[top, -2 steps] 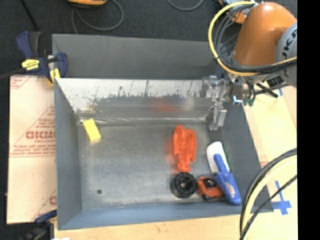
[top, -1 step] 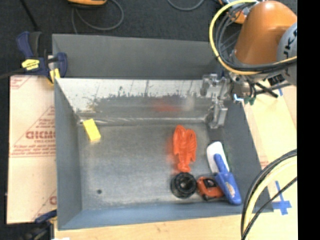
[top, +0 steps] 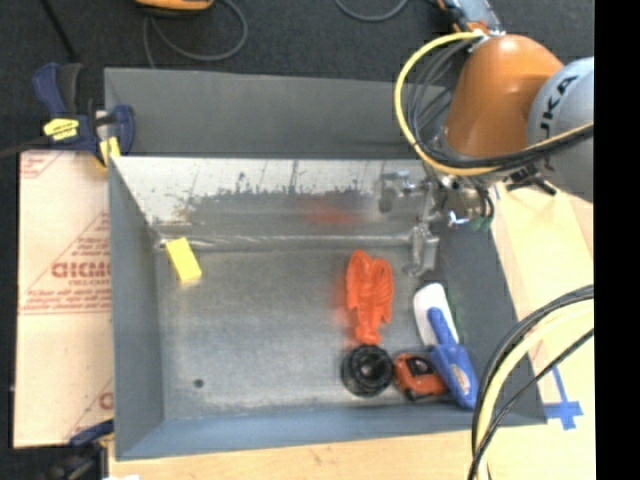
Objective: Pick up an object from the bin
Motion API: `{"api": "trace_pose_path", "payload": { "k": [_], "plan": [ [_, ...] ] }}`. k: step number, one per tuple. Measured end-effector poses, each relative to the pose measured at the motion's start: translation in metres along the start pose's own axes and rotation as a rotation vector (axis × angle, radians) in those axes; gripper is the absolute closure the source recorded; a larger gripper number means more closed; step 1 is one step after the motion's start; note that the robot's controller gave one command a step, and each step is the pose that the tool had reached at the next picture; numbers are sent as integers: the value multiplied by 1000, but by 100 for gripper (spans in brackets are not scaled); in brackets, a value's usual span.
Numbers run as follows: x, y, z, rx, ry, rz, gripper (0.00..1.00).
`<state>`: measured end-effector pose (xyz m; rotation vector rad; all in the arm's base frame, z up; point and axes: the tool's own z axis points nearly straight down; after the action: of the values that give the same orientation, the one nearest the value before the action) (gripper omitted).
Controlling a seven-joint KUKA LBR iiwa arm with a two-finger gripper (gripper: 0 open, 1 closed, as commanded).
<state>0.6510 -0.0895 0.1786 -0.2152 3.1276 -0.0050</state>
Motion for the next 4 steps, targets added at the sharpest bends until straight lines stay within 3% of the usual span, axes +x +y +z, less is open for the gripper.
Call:
{"api": "trace_pose_path", "payload": {
  "k": [1, 2, 3, 4],
  "plan": [
    [12, 24, 18, -3, 4, -88, 0],
    [5, 21, 45, -1, 1, -411, 0],
    [1, 32, 111, -6, 4, -592, 0],
    [-8, 46, 103, 4, -4, -849, 100]
  ]
}}
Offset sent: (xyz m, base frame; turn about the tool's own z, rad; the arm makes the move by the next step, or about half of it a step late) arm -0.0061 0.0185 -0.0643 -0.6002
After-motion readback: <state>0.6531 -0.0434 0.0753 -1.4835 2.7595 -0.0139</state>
